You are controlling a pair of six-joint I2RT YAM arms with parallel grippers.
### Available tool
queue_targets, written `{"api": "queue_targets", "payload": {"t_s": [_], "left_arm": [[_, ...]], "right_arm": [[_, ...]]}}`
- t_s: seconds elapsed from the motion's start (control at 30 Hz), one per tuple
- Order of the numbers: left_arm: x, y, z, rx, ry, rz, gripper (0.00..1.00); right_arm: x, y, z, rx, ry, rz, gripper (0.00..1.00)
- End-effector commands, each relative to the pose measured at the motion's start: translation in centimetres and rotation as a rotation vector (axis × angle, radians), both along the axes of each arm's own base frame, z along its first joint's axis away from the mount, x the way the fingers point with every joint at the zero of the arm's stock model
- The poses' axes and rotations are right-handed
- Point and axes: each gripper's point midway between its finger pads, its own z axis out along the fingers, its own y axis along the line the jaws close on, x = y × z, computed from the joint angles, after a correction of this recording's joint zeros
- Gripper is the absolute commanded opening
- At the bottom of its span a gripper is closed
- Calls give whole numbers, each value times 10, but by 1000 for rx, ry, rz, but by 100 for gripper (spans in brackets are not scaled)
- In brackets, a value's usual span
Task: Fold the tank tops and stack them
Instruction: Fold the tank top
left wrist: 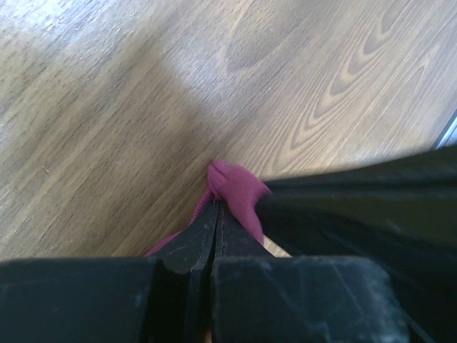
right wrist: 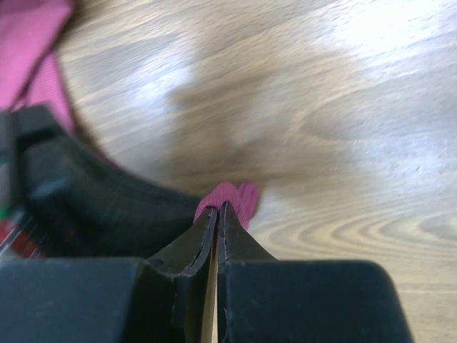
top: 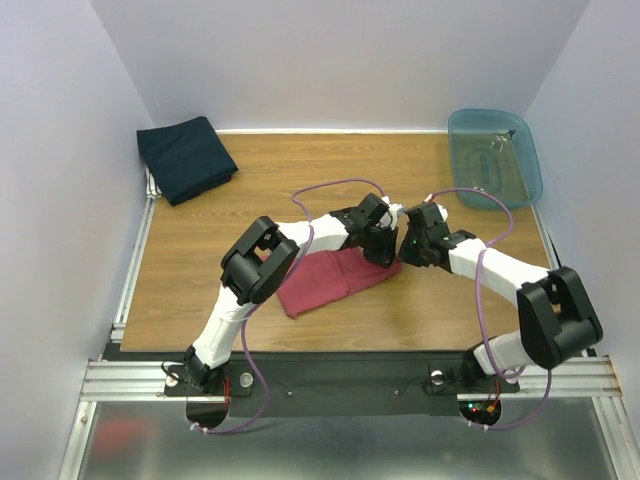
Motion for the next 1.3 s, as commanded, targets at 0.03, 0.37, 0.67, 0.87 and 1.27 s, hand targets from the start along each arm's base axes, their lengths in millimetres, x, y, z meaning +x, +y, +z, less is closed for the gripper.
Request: {"api": "queue_targets", "payload": {"t_s": [0.03, 0.37, 0.67, 0.87, 1.27], "left_arm": [[3, 2, 7, 11, -20, 5, 0], [30, 22, 40, -31, -63, 129, 26], [47, 41, 79, -100, -114, 215, 35], [54, 68, 80, -65, -133, 318, 34], [22, 131, 65, 21, -124, 488, 22]], "right_arm": [[23, -4, 1, -62, -31, -41, 0], [36, -4, -1, -91, -32, -53, 0], [46, -1, 2, -96, -41, -60, 0], [53, 7, 18, -70, -71, -29, 0], [65, 9, 4, -106, -38, -32, 1]]}}
